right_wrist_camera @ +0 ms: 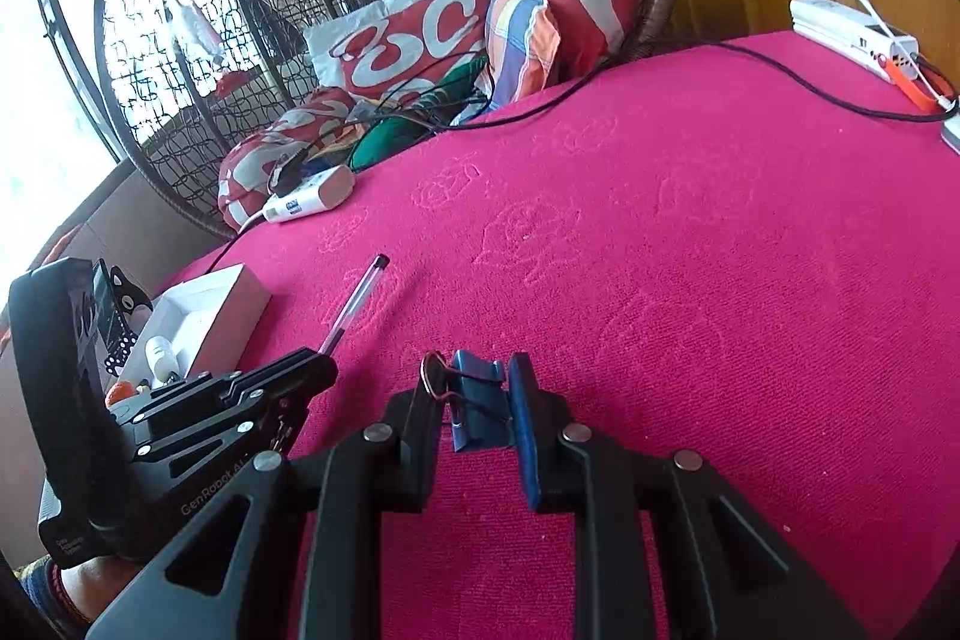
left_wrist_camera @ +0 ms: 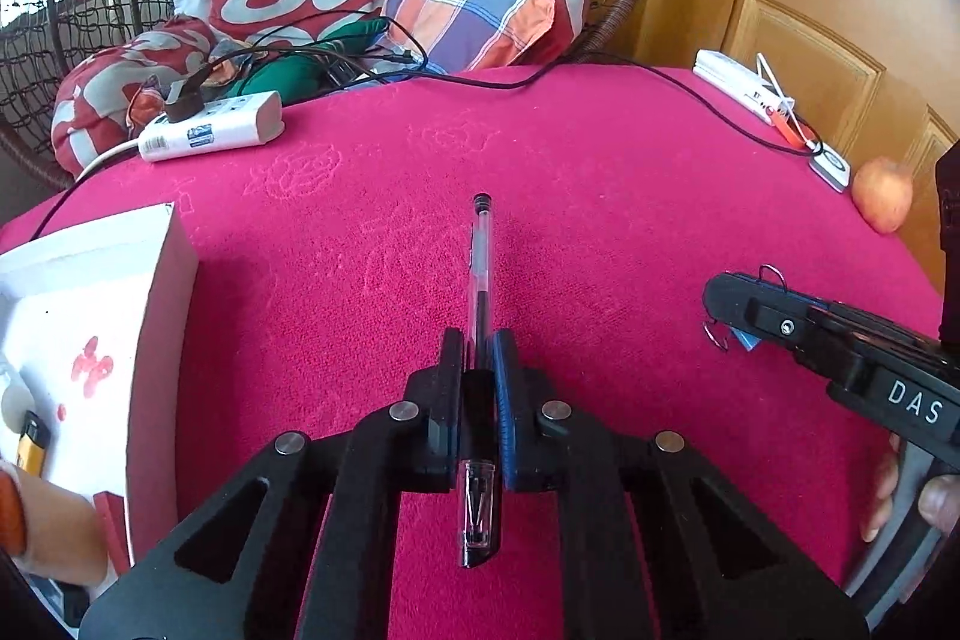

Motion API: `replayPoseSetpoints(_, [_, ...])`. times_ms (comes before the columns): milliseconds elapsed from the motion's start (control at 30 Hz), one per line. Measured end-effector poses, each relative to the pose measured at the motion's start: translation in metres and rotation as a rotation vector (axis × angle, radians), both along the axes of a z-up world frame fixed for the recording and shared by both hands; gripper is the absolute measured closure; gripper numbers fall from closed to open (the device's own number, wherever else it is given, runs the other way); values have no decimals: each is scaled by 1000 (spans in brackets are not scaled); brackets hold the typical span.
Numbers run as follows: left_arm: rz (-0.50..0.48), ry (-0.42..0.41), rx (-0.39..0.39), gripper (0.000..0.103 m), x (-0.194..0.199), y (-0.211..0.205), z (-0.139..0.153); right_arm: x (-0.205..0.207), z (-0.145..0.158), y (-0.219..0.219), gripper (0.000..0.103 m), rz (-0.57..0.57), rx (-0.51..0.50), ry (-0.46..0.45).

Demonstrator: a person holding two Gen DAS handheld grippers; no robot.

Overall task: Organize rigid objects
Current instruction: 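Carry the black pen and blue binder clip into the white tray and open both tools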

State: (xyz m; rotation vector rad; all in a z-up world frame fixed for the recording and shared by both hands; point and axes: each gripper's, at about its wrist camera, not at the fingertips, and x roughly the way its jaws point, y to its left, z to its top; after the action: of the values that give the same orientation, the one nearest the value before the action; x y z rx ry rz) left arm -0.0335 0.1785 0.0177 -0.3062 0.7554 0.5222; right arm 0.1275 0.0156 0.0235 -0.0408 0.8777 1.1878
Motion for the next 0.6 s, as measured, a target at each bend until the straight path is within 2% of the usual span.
replayPoseSetpoints(100, [-11, -42, 10, 94, -13, -11, 15, -2, 8, -11, 83, -2, 55, 20])
replayPoseSetpoints(233, [-29, -96, 35, 94, -28, -26, 35, -12, 26, -26, 83, -3, 112, -4])
replayPoseSetpoints(600, [-62, -173, 60, 94, -49, -54, 68, -35, 63, -52, 83, 2, 187, -81])
